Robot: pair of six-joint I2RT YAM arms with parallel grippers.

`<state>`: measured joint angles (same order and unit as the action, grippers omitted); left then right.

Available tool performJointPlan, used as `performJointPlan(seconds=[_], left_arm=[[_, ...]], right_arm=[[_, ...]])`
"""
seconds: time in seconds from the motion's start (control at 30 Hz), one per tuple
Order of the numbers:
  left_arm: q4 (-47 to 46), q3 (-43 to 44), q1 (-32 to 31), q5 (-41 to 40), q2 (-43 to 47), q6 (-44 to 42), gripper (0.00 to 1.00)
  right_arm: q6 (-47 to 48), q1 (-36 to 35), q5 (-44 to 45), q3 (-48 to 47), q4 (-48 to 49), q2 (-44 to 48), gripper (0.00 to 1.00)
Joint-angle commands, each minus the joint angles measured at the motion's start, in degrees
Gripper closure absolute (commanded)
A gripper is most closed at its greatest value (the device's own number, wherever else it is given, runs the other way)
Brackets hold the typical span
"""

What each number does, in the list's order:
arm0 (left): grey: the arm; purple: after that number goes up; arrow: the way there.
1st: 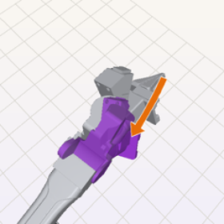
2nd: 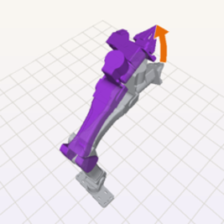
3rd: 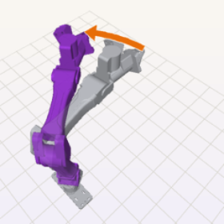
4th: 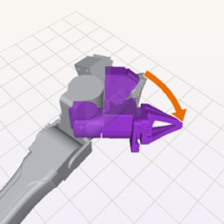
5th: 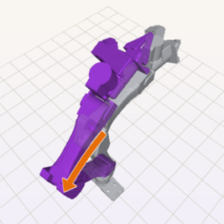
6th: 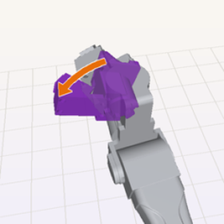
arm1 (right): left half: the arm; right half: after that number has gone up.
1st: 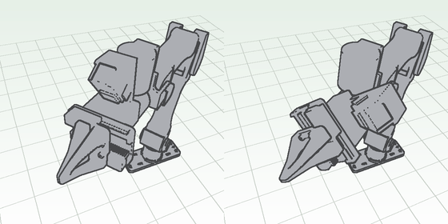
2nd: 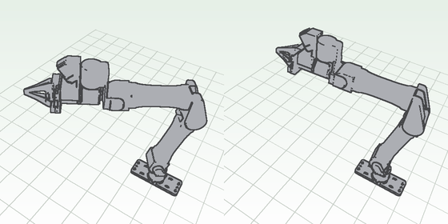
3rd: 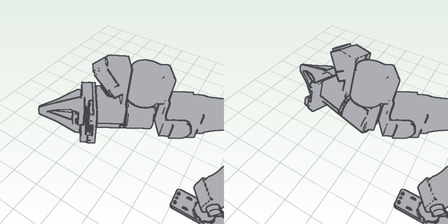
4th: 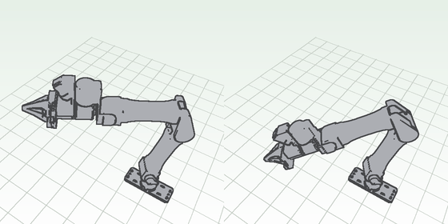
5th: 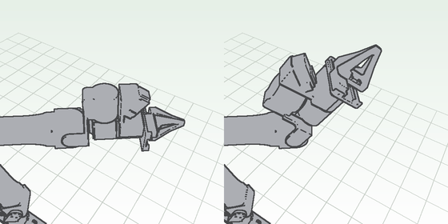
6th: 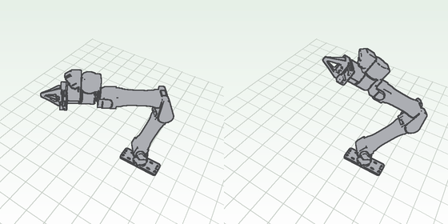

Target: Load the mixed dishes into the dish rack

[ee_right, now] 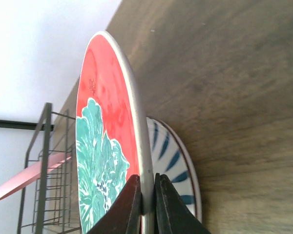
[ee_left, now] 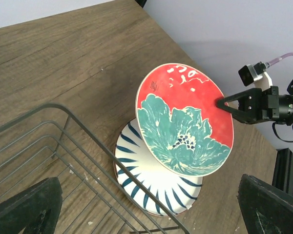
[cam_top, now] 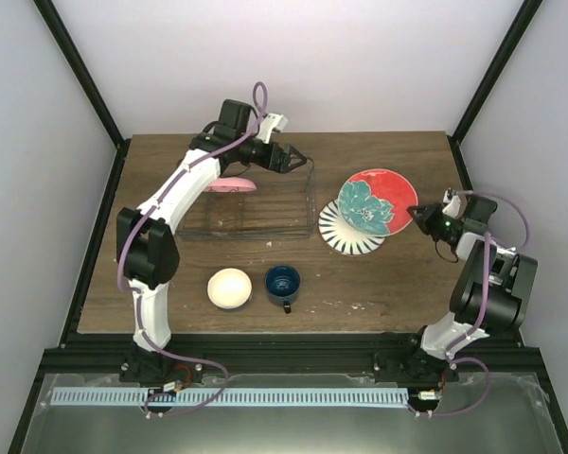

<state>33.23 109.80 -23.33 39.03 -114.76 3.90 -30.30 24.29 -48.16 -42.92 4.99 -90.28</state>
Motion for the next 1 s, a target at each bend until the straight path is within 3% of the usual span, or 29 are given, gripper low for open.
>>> performJointPlan(seconds=[0.0, 0.5, 0.97], left_arm=[[0.6, 3.7, -0.3, 2.3, -1.7, 1.3, 0.0], [-1.4, 3.4, -0.7, 3.3, -3.2, 1.6, 0.0], [-2.5, 1.9, -0.9, 2.8, -3.4, 1.0, 0.0]], right_arm=[[-4.0, 0.4, -13.2, -0.8, 12.4, 1.9, 0.99], [-15.1, 0.1, -20.1, -0.1, 29.0, 4.6, 0.99], [-16.6, -4.1, -19.9, -2.6, 30.7, 4.9, 0.99]])
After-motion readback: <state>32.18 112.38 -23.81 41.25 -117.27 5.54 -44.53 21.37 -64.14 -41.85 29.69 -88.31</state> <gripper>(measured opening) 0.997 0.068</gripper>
